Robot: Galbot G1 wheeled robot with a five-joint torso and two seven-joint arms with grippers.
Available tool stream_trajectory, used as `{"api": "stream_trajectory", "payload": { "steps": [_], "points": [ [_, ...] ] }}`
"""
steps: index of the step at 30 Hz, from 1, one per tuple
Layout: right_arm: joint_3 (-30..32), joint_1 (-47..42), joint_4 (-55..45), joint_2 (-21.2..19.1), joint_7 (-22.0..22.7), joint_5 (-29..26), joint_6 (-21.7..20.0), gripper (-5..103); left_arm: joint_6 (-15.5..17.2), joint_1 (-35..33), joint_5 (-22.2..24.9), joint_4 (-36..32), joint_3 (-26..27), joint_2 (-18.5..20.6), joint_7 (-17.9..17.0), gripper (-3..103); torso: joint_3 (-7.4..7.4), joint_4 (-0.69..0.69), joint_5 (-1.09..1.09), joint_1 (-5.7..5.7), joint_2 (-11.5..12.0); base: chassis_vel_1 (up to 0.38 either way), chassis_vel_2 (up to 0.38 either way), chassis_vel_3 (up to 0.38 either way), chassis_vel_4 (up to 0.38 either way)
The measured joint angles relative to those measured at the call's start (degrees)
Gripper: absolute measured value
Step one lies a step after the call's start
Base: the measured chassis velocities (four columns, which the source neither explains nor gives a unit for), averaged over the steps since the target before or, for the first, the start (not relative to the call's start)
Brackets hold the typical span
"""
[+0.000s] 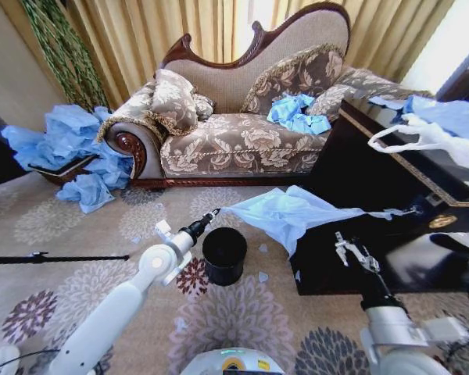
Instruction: Place a garbage bag over the trash bin.
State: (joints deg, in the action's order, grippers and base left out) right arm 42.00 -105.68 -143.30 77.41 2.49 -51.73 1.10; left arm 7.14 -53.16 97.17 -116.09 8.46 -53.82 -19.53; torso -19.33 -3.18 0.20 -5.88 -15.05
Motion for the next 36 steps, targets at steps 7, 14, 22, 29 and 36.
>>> {"api": "stream_trajectory", "payload": {
  "steps": [7, 14, 22, 29, 36],
  "points": [
    [-0.7, 0.2, 0.0, 0.5, -1.0, 1.1, -0.2, 94, -0.4, 0.2, 0.9, 1.4, 2.5, 0.6, -0.3, 0, 0.0, 0.02, 0.0, 0.0, 0.0, 0.0, 0.0, 0.0, 0.0],
    [-2.6, 0.7, 1.4, 1.3, -1.6, 2.7, -0.4, 94, -0.2, 0.5, 1.7, 1.2, 3.8, 1.6, -0.3, 0, 0.0, 0.01, 0.0, 0.0, 0.0, 0.0, 0.0, 0.0, 0.0],
    [-11.1, 5.2, 6.9, 2.3, 3.1, -1.1, -3.9, 94, 0.1, -2.7, 1.8, -1.9, 5.5, 3.4, -0.3, 0, 0.0, 0.01, 0.0, 0.0, 0.0, 0.0, 0.0, 0.0, 0.0],
    [-19.9, 17.5, 18.8, 1.9, 9.0, -2.7, -5.5, 94, 0.5, -3.6, 2.2, -4.2, 4.3, 5.4, -0.3, 0, 0.0, 0.02, -0.01, 0.0, 0.0, 0.0, 0.0, 0.0, 0.0],
    [-23.2, 23.4, 23.9, 0.3, 11.3, 0.7, -7.0, 94, 0.3, -2.0, 4.5, -5.9, 2.9, 9.9, 2.7, 0, -0.01, 0.02, 0.01, 0.0, 0.0, 0.0, 0.0, 0.0, 0.0]
  ]
}}
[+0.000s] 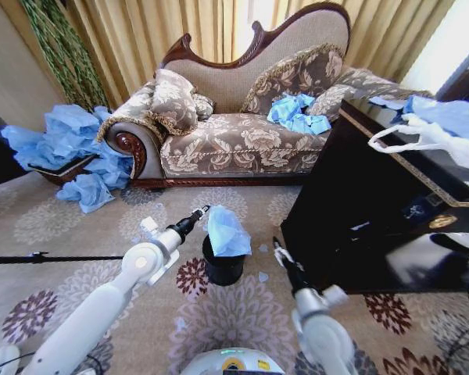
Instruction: Place a garbage bag over the trash bin.
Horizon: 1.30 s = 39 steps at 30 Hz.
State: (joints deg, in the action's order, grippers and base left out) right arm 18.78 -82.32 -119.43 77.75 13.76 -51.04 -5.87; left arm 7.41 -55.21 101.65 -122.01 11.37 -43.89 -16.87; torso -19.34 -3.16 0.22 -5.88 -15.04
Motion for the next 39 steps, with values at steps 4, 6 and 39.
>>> {"api": "stream_trajectory", "payload": {
  "steps": [4, 6, 39],
  "points": [
    [-1.4, 1.8, 0.5, -1.1, -2.6, -0.2, -0.2, 95, 0.6, 6.6, 4.7, 0.9, -1.5, 7.2, 4.9, 0, 0.0, -0.01, -0.02, 0.0, 0.0, 0.0, 0.0, 0.0, 0.0],
    [-1.7, 2.7, 0.6, -1.1, -2.8, -0.8, -0.3, 95, 0.9, 8.5, 5.9, 1.5, -1.9, 9.3, 6.1, 0, 0.0, -0.02, -0.01, 0.0, 0.0, 0.0, 0.0, 0.0, 0.0],
    [-15.4, 17.0, 8.6, 1.0, -2.2, -8.4, -9.5, 94, 1.9, 3.0, 7.7, -1.3, 1.3, 21.6, 17.4, 0, 0.01, -0.02, -0.01, 0.01, 0.0, 0.0, 0.0, 0.0, 0.0]
  ]
}}
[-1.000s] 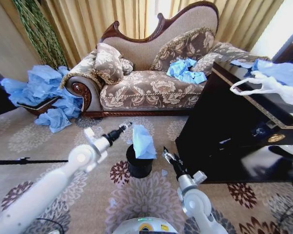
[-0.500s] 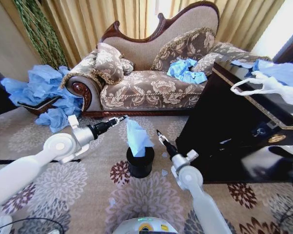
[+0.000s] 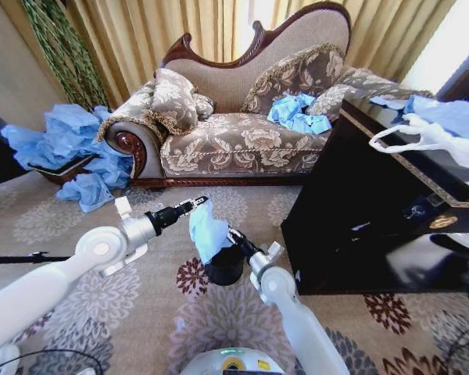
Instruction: Place a garbage bag over the trash bin.
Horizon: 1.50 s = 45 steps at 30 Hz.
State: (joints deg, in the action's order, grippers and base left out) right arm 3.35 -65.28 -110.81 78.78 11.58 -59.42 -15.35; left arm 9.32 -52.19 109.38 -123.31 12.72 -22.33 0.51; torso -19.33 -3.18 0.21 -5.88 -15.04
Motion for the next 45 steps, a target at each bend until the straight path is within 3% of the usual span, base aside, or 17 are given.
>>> {"api": "stream_trajectory", "payload": {
  "steps": [4, 7, 15, 19, 22, 24, 34, 45],
  "points": [
    [-1.1, -1.5, -1.9, 1.1, 0.4, 0.4, -0.1, 94, -0.2, 1.0, 0.2, 0.0, -0.4, -0.3, -0.3, 0, 0.0, 0.0, 0.0, 0.0, 0.0, 0.0, 0.0, 0.0, 0.0],
    [-3.7, -1.1, -1.3, 5.8, 0.9, 2.2, 0.4, 94, -0.5, 1.9, 1.2, -0.8, -0.7, -0.1, -0.5, 0, 0.0, 0.01, 0.01, 0.0, 0.0, 0.0, 0.0, 0.0, 0.0],
    [-7.6, -1.4, 2.4, 12.5, 0.7, 9.0, 2.4, 94, -2.3, 3.1, 3.0, -1.9, -1.0, 0.7, -1.7, 0, 0.0, 0.02, 0.0, 0.0, 0.0, 0.0, 0.0, 0.0, 0.0],
    [-6.6, -2.5, 2.1, 13.0, -0.3, 15.0, 4.3, 94, -2.9, 4.1, 4.4, -1.7, -0.9, 0.6, -3.3, 0, -0.01, 0.08, 0.17, -0.01, 0.0, 0.0, 0.0, 0.0, 0.0],
    [-6.0, -4.3, 0.0, 13.0, -0.4, 16.5, 4.0, 94, -3.1, 4.8, 5.1, -1.3, -0.9, 0.4, -4.0, 0, -0.01, 0.01, 0.14, 0.0, 0.0, 0.0, 0.0, 0.0, 0.0],
    [-5.8, -5.9, -1.9, 12.6, 0.5, 16.4, 3.2, 94, -3.2, 5.9, 5.7, -0.8, -1.2, -0.2, -4.5, 0, -0.01, -0.02, -0.19, 0.0, 0.0, 0.0, 0.0, 0.0, 0.0],
    [-3.4, -6.5, -3.4, 10.7, 1.0, 15.4, 3.5, 94, -3.5, 8.4, 8.2, 0.0, -1.9, -0.4, -6.1, 0, 0.0, 0.02, -0.04, 0.0, 0.0, 0.0, 0.0, 0.0, 0.0],
    [-2.1, 4.1, 8.7, 10.0, -1.2, 10.2, 4.7, 92, -3.8, 9.3, 8.6, 2.8, -2.7, -2.0, -6.3, 0, -0.01, 0.02, -0.01, -0.01, 0.0, 0.0, 0.0, 0.0, 0.0]
  ]
}}
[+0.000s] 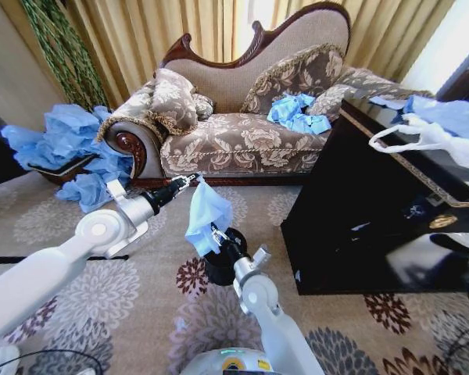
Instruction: Place a garbage bag over the trash bin.
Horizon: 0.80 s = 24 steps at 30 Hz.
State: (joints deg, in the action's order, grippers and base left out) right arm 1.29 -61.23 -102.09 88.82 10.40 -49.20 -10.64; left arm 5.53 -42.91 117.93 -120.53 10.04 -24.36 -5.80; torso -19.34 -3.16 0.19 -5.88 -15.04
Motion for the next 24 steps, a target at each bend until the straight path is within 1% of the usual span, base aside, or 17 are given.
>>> {"api": "stream_trajectory", "payload": {
  "steps": [1, 2, 3, 4, 6, 7, 10, 11, 12, 13, 17, 18, 19, 20, 21, 24],
  "points": [
    [-0.3, 1.2, 1.3, 0.1, -0.8, -0.8, 0.0, 89, 0.1, 0.3, 0.0, 0.3, -0.3, -0.1, 0.1, 0, 0.0, -0.01, 0.0, 0.0, 0.0, 0.0, 0.0, 0.0, 0.0],
    [-0.3, 1.2, 1.3, 0.1, -0.8, -0.8, 0.0, 89, 0.1, 0.3, 0.0, 0.3, -0.3, -0.1, 0.1, 0, 0.0, -0.01, 0.0, 0.0, 0.0, 0.0, 0.0, 0.0, 0.0],
    [-0.5, 2.3, 2.5, 0.2, -1.5, -1.3, 0.1, 85, 0.1, 0.5, 0.0, 0.6, -0.4, -0.2, 0.2, 0, 0.0, -0.01, 0.0, 0.0, 0.0, 0.0, 0.0, 0.0, 0.0],
    [-0.7, 3.5, 3.8, 0.4, -2.0, -1.7, 0.1, 85, 0.2, 0.6, 0.0, 0.8, -0.5, -0.2, 0.3, 0, 0.0, 0.0, 0.0, 0.0, 0.0, 0.0, 0.0, 0.0, 0.0],
    [-1.0, 6.2, 6.0, 0.7, -3.0, -2.3, 0.2, 74, 0.3, 0.9, -0.1, 1.2, -0.7, -0.1, 0.5, 0, 0.0, 0.0, 0.0, 0.0, 0.0, 0.0, 0.0, 0.0, 0.0],
    [-1.0, 6.2, 6.0, 0.7, -3.0, -2.3, 0.2, 74, 0.3, 0.9, -0.1, 1.2, -0.7, -0.1, 0.5, 0, 0.0, 0.0, 0.0, 0.0, 0.0, 0.0, 0.0, 0.0, 0.0],
    [-1.3, 10.0, 8.7, 0.7, -4.5, -2.6, 0.3, 58, 0.3, 1.5, -0.1, 1.9, -0.9, 0.2, 0.6, 0, 0.0, 0.0, 0.0, 0.0, 0.0, 0.0, 0.0, 0.0, 0.0],
    [-1.3, 10.7, 9.2, 0.6, -4.6, -2.7, 0.4, 58, 0.3, 1.7, -0.1, 2.1, -0.9, 0.2, 0.6, 0, 0.0, 0.0, 0.0, 0.0, 0.0, 0.0, 0.0, 0.0, 0.0],
    [-1.4, 11.2, 9.5, 0.6, -4.8, -2.7, 0.5, 52, 0.3, 1.9, -0.1, 2.3, -0.9, 0.2, 0.6, 0, 0.0, -0.01, 0.0, 0.0, 0.0, 0.0, 0.0, 0.0, 0.0],
    [-1.4, 11.2, 9.5, 0.6, -4.8, -2.7, 0.5, 52, 0.3, 1.9, -0.1, 2.3, -0.9, 0.2, 0.6, 0, 0.0, -0.01, 0.0, 0.0, 0.0, 0.0, 0.0, 0.0, 0.0],
    [-1.8, 9.9, 8.0, 0.2, -6.4, -2.1, 1.6, 30, 0.3, 4.0, -0.2, 3.8, -1.5, -0.3, 0.2, 0, 0.0, -0.01, 0.01, 0.0, 0.0, 0.0, 0.0, 0.0, 0.0],
    [-1.8, 9.9, 8.0, 0.2, -6.4, -2.1, 1.6, 30, 0.3, 4.0, -0.2, 3.8, -1.5, -0.3, 0.2, 0, 0.0, -0.01, 0.01, 0.0, 0.0, 0.0, 0.0, 0.0, 0.0],
    [-2.0, 9.0, 7.1, -0.1, -7.1, -2.1, 2.4, 24, 0.2, 5.1, -0.2, 4.6, -1.8, -0.7, -0.2, 0, 0.0, -0.01, 0.0, 0.0, 0.0, 0.0, 0.0, 0.0, 0.0],
    [-2.2, 8.1, 6.3, -0.5, -8.2, -1.8, 3.1, 24, 0.2, 6.1, -0.3, 5.3, -2.2, -1.0, -0.6, 0, 0.0, -0.01, 0.0, 0.0, 0.0, 0.0, 0.0, 0.0, 0.0],
    [-2.2, 8.1, 6.3, -0.5, -8.2, -1.8, 3.1, 24, 0.2, 6.1, -0.3, 5.3, -2.2, -1.0, -0.6, 0, 0.0, -0.01, 0.0, 0.0, 0.0, 0.0, 0.0, 0.0, 0.0],
    [-2.3, 5.8, 3.9, -2.0, -12.6, -1.1, 4.5, 8, 0.0, 10.5, -0.2, 8.1, -3.8, -2.6, -3.1, 0, 0.01, -0.01, 0.01, 0.0, 0.0, 0.0, 0.0, 0.0, 0.0]
  ]
}}
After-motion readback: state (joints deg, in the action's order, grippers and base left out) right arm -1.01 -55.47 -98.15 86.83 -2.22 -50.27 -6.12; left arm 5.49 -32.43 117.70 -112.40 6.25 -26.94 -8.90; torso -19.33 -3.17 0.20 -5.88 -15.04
